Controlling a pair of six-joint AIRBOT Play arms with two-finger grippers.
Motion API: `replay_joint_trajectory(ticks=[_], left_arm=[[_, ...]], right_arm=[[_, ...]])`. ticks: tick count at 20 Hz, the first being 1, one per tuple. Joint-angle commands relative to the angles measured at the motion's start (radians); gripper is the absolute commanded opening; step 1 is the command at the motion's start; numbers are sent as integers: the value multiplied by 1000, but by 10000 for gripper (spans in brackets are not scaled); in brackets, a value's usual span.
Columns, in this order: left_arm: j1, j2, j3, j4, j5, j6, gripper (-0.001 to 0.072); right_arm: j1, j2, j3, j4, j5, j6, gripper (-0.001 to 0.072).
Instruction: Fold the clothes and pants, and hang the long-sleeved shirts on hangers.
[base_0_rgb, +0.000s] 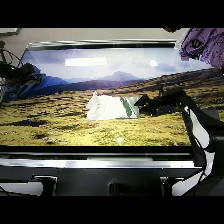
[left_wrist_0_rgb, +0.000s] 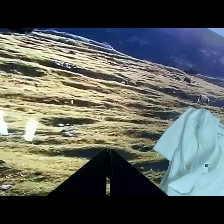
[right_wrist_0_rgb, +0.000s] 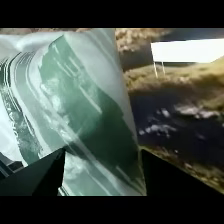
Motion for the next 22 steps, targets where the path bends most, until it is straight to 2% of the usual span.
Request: replay_joint_trajectory(ticks=[1,2,4,7,8,13,15,19,22], left_arm=[[0,0,0,0,0,0,16],[0,0,0,0,0,0,16],[0,0,0,0,0,0,16],[0,0,0,0,0,0,16],[0,0,0,0,0,0,16],[0,0,0,0,-10,0,16],[0,0,0,0,-15,0,16],[0,0,0,0,-15,0,16],[0,0,0,0,-15,0,16]], right_arm=[[32,-18,-4,18,65,-17,406],[39,-18,-4,18,71,-17,304],[43,-13,0,29,68,-16,25],[41,41,40,19,63,-11,28],[41,60,73,-9,61,20,28],[35,89,372,-311,-14,333,28],[1,90,484,-380,-54,457,28],[-133,113,618,-392,-109,547,27],[-231,167,630,-468,-116,623,27]])
